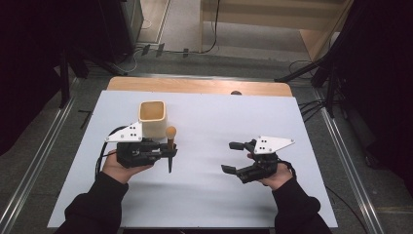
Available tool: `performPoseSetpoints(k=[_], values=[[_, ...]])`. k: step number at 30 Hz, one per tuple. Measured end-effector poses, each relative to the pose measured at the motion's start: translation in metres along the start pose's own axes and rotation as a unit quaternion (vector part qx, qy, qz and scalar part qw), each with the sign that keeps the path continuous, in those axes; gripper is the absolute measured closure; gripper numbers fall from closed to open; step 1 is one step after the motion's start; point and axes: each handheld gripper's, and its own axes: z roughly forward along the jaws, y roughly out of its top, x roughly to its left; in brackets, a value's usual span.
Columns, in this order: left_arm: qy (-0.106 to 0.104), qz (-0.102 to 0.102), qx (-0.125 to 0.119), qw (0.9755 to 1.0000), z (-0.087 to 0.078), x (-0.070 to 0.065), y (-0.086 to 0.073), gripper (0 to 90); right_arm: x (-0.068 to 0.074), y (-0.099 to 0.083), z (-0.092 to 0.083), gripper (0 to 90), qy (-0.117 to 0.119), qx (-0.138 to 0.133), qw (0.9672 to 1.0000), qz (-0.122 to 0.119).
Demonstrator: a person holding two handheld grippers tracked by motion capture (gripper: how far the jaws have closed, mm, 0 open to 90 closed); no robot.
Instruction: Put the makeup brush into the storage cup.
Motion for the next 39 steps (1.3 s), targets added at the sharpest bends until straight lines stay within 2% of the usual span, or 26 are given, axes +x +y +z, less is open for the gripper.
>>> performPoseSetpoints(k=[6, 13, 18, 26, 31, 35, 39], values=[[0.009, 0.002, -0.006, 0.9999, -0.009, 0.005, -0.004, 79.2, 0.000, -0.004, -0.009, 20.6, -0.007, -0.008, 0.9999, -0.002], [0.028, -0.009, -0.016, 0.9994, -0.023, 0.012, -0.007, 79.2, -0.004, -0.008, -0.021, 20.6, -0.018, -0.038, 0.9991, 0.004], [0.040, -0.012, -0.020, 0.9989, -0.031, 0.017, -0.009, 79.2, -0.004, -0.008, -0.023, 20.6, -0.024, -0.041, 0.9989, -0.002], [0.055, -0.014, -0.027, 0.9980, -0.043, 0.023, -0.009, 79.2, -0.009, -0.013, -0.029, 20.6, -0.045, -0.044, 0.9980, 0.006], [0.058, -0.021, -0.039, 0.9973, -0.047, 0.026, -0.007, 79.2, -0.009, -0.015, -0.029, 20.7, -0.050, -0.042, 0.9978, 0.006], [0.060, -0.018, -0.034, 0.9974, -0.047, 0.027, -0.003, 79.2, -0.010, -0.015, -0.030, 20.8, -0.052, -0.047, 0.9975, 0.009], [0.062, -0.027, -0.038, 0.9970, -0.049, 0.031, 0.002, 79.2, -0.011, -0.015, -0.031, 20.9, -0.052, -0.051, 0.9972, 0.012]])
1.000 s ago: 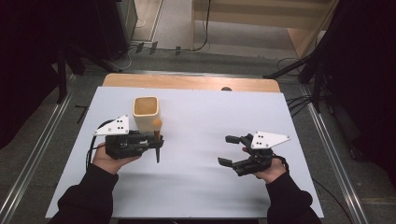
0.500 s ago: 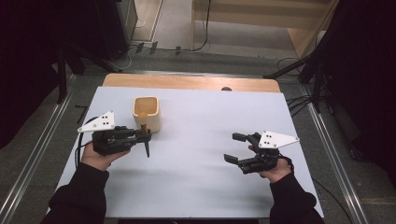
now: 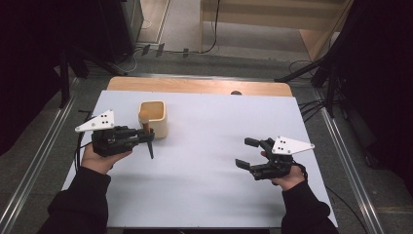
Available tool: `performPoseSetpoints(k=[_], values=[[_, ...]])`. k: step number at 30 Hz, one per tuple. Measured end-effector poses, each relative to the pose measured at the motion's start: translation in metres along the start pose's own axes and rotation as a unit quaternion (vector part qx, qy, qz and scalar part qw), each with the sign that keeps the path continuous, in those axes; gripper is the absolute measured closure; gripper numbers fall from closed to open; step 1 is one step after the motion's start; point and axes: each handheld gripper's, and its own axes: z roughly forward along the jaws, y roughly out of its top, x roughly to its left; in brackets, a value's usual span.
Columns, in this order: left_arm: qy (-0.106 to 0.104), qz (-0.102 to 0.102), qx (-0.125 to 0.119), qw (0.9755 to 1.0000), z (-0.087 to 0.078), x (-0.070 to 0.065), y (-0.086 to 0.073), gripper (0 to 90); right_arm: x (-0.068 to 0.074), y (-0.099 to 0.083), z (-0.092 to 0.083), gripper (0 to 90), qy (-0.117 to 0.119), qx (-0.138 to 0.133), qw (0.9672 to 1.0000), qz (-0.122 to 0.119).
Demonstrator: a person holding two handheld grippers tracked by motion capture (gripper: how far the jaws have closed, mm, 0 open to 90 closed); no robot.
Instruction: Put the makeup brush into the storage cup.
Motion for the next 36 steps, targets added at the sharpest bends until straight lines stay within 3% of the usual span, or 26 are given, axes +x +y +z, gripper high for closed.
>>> performPoseSetpoints(k=[6, 17, 25, 36], values=[[0.001, 0.014, 0.011, 0.9998, 0.001, 0.002, 0.013, 79.2, -0.001, 0.000, 0.000, 21.0, 0.000, -0.001, 1.0000, 0.001], [-0.001, 0.001, 0.008, 1.0000, 0.004, 0.017, 0.028, 79.2, 0.000, 0.000, -0.001, 21.0, 0.000, -0.006, 1.0000, 0.001], [0.013, 0.003, 0.010, 0.9999, 0.005, 0.027, 0.041, 79.3, -0.001, 0.000, -0.002, 21.0, -0.002, -0.008, 1.0000, 0.004], [0.030, 0.008, -0.009, 0.9995, -0.001, 0.040, 0.064, 79.3, 0.000, 0.000, -0.001, 21.0, 0.000, -0.011, 0.9999, 0.005]])
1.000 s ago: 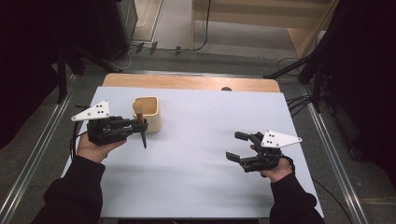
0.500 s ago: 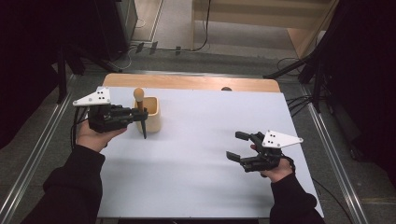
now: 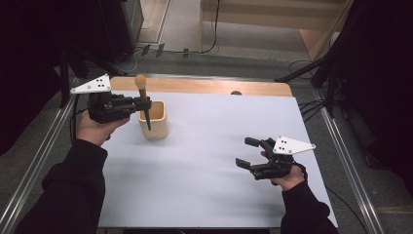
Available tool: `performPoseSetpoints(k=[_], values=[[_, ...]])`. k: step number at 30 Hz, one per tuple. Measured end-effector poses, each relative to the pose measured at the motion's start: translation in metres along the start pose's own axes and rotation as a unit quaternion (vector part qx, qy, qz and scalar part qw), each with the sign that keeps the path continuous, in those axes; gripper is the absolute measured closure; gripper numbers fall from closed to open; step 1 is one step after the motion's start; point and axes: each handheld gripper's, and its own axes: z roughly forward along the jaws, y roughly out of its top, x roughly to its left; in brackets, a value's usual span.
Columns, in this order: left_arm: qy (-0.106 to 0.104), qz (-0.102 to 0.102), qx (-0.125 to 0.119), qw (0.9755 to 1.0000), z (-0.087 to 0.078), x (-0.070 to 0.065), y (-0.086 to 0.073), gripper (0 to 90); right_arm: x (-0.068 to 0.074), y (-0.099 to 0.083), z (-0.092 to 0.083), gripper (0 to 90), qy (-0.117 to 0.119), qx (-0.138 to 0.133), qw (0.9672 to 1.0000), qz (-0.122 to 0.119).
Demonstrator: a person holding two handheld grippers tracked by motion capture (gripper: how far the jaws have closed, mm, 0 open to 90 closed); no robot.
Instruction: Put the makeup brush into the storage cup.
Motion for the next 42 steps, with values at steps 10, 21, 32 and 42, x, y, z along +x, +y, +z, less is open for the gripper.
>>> performPoseSetpoints(k=[10, 21, 32, 42], values=[[0.014, 0.003, -0.001, 0.9999, -0.003, 0.012, 0.010, 79.3, -0.001, -0.001, -0.001, 21.1, -0.003, -0.001, 1.0000, 0.002], [0.034, 0.005, -0.005, 0.9994, 0.002, 0.028, 0.010, 79.3, -0.001, 0.000, 0.000, 21.4, -0.002, -0.002, 1.0000, 0.005], [0.051, -0.006, -0.003, 0.9987, 0.015, 0.040, 0.002, 79.2, -0.001, 0.000, -0.001, 21.7, 0.000, -0.006, 1.0000, 0.007], [0.071, 0.001, 0.000, 0.9975, 0.021, 0.044, -0.013, 79.2, -0.001, 0.000, -0.001, 21.7, 0.008, -0.011, 0.9999, 0.010]])
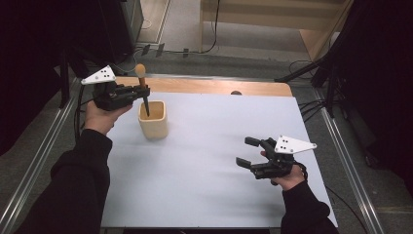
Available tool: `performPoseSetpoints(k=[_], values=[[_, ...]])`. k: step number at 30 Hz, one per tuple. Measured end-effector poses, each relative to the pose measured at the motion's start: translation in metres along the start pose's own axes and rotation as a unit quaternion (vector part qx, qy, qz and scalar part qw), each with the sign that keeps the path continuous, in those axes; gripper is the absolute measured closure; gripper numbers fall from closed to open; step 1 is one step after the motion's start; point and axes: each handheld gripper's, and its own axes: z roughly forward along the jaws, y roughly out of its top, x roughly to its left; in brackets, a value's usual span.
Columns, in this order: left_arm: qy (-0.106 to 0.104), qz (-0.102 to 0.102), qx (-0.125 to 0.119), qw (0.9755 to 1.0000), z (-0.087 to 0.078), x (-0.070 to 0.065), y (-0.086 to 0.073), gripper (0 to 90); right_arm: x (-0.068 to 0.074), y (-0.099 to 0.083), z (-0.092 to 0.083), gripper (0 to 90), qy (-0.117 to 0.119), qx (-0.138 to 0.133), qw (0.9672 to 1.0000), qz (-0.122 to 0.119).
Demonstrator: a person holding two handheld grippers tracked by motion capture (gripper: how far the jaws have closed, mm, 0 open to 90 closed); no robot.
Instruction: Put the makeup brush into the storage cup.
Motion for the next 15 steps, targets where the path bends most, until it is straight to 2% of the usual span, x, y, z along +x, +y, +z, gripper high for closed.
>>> performPoseSetpoints(k=[4, 15], values=[[0.006, 0.002, 0.000, 1.0000, 0.002, 0.000, -0.005, 79.2, 0.000, 0.000, 0.001, 21.7, 0.000, 0.003, 1.0000, -0.001], [0.009, -0.007, 0.021, 0.9997, 0.006, 0.002, -0.021, 79.0, -0.002, 0.000, 0.000, 21.8, 0.001, -0.002, 1.0000, 0.004]])
